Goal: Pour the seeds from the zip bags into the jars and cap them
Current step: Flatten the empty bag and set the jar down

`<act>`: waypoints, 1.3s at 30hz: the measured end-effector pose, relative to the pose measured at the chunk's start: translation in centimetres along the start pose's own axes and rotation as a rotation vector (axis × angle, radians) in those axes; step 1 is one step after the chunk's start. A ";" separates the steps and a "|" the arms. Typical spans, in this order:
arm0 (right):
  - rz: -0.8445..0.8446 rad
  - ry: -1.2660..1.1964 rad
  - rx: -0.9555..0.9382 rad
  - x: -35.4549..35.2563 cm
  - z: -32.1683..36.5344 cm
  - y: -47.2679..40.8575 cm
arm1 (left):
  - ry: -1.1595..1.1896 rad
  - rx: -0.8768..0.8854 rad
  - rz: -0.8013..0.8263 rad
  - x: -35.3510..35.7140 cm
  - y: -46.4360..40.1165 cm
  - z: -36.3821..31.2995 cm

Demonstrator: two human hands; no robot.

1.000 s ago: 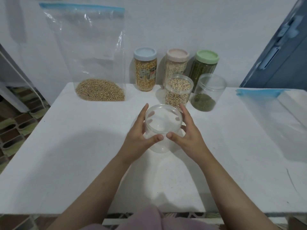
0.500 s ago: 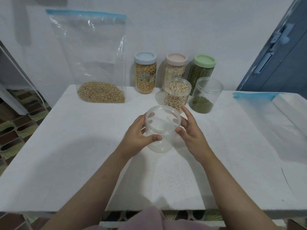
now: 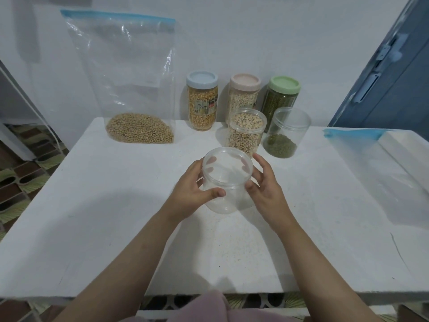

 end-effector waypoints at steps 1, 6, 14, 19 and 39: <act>-0.005 0.001 0.008 0.0 0.0 0.0 | 0.002 0.000 -0.001 0.0 0.0 0.0; -0.058 0.039 0.015 -0.1 -0.4 -0.1 | -0.002 -0.004 0.017 -0.1 -0.1 0.0; 0.174 0.070 -0.072 0.4 1.3 -0.2 | 0.009 -0.002 0.012 -0.1 -0.4 0.2; 0.261 0.200 0.031 -0.7 1.8 -2.3 | -0.001 -0.006 0.037 -0.2 -0.5 0.1; 0.263 0.241 -0.107 -9.5 2.5 -0.1 | 0.069 -0.030 0.043 7.2 0.3 -1.2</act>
Point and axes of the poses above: each hand's wrist, its own y-axis away from the middle knuckle, its own x-axis out of the palm, z = x × y, the point moved 1 cm from there along -y, towards the middle knuckle, and after that the axes turned 8 degrees about -x, right-handed, at the moved point
